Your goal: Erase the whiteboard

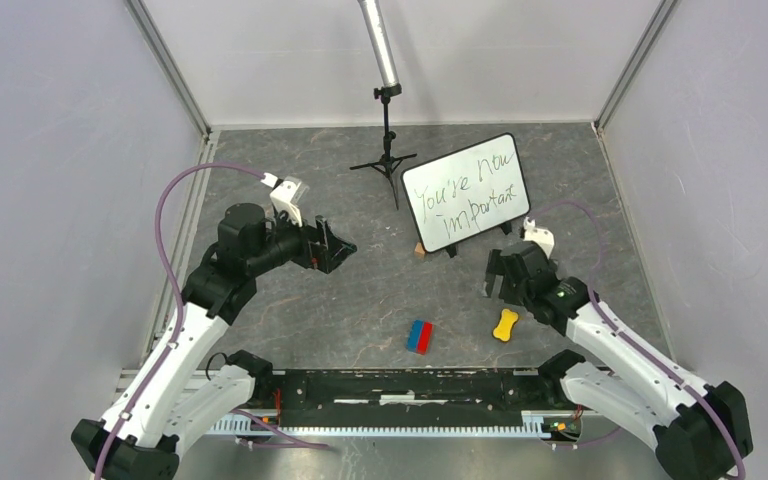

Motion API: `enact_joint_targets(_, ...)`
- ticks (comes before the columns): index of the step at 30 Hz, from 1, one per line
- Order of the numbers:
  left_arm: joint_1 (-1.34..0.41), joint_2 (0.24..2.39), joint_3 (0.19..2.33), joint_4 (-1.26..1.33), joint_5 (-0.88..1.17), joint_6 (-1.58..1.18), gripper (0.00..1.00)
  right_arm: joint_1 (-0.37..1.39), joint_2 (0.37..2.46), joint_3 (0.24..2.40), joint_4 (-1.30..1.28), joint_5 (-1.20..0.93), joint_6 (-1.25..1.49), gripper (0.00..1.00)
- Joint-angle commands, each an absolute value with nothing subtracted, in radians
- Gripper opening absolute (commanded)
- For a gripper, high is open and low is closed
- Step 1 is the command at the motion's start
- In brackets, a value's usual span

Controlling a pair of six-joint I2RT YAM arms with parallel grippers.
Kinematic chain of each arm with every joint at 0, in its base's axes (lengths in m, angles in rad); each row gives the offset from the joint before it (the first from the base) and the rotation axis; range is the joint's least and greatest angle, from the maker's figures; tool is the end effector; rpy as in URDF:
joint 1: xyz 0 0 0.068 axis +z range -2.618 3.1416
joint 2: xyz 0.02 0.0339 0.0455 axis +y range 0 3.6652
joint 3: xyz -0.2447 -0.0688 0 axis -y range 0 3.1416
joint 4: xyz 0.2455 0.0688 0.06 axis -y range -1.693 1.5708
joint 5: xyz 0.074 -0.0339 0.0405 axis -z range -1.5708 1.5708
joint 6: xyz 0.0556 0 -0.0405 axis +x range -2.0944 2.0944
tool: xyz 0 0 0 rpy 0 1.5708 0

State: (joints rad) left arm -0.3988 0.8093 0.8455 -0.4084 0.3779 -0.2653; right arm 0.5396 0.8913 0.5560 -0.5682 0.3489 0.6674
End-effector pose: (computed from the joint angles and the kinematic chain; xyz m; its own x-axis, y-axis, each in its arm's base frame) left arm 0.1868 -0.1010 0.3138 -0.5011 -0.0533 -0.8638 0.5661 0.7348 -0.3737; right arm 0.1779 0.0844 0.1806 -0.7158 0.2493 -0.6523 0.1804 0.9684 0.1721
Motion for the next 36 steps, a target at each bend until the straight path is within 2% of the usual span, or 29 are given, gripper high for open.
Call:
enact_joint_targets(1, -0.394, 0.82, 0.853, -0.365, 0.422, -0.261, 1.0, 0.548, 0.838, 0.547, -0.808, 0.377, 0.802, 0.98)
enact_joint_targets(8, -0.394, 0.828, 0.85, -0.359, 0.425, -0.276, 1.0, 0.579, 0.782, 0.483, -0.781, 0.406, 0.996, 0.87)
enact_joint_targets(23, -0.393, 0.867, 0.854, -0.362, 0.426, -0.305, 1.0, 0.843, 0.971, 0.462, -0.777, 0.495, 1.17, 0.74)
enact_joint_targets(26, -0.394, 0.89, 0.872, -0.402, 0.343, -0.34, 1.0, 0.886, 0.994, 0.468, -0.779, 0.561, 1.194, 0.66)
enact_joint_targets(32, -0.394, 0.89, 0.886, -0.508, 0.062, -0.442, 1.0, 0.893, 1.045, 0.468, -0.774, 0.625, 1.188, 0.61)
enact_joint_targets(36, -0.394, 0.84, 0.821, -0.437, 0.069, -0.507, 1.0, 0.893, 1.033, 0.451, -0.72, 0.629, 1.138, 0.57)
